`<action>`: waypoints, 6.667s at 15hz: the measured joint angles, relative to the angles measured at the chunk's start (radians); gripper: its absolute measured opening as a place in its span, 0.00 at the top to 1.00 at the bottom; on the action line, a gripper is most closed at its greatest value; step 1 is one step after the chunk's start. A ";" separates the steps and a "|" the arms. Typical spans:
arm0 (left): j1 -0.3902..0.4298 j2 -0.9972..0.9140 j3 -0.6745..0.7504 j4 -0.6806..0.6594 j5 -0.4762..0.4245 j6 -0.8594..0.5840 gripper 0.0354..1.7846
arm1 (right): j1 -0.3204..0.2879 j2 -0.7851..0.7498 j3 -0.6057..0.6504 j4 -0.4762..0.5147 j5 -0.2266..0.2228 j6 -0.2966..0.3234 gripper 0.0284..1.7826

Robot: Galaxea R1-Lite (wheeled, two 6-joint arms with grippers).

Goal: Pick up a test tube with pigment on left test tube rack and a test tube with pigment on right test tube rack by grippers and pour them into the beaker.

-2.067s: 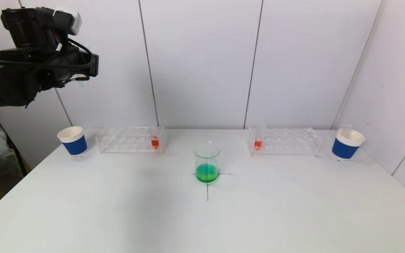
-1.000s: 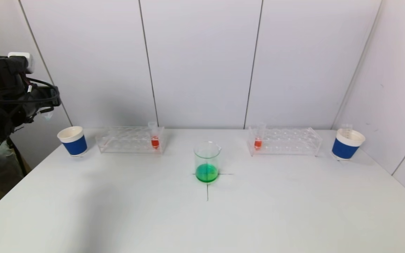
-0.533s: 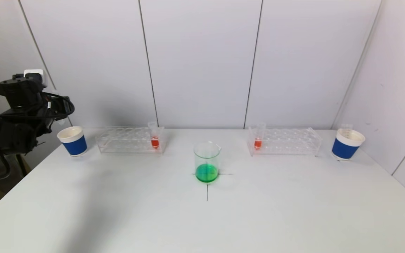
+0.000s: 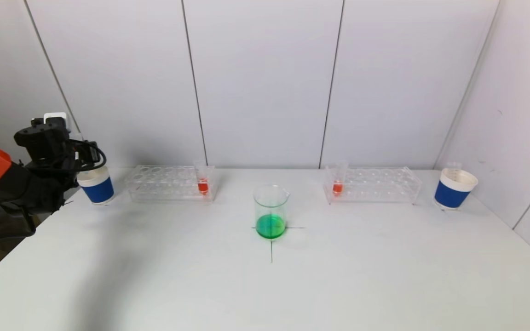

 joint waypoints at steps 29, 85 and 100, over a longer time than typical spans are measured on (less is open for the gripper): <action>0.003 0.053 0.016 -0.044 -0.027 -0.020 0.74 | 0.000 0.000 0.000 0.000 0.000 0.000 0.01; -0.235 -2.144 1.148 0.990 -0.211 0.023 0.01 | 0.000 0.000 0.000 0.000 0.000 0.000 0.01; -0.240 -2.246 1.230 1.042 -0.206 0.015 0.01 | -0.001 0.000 0.000 0.000 0.000 0.000 0.01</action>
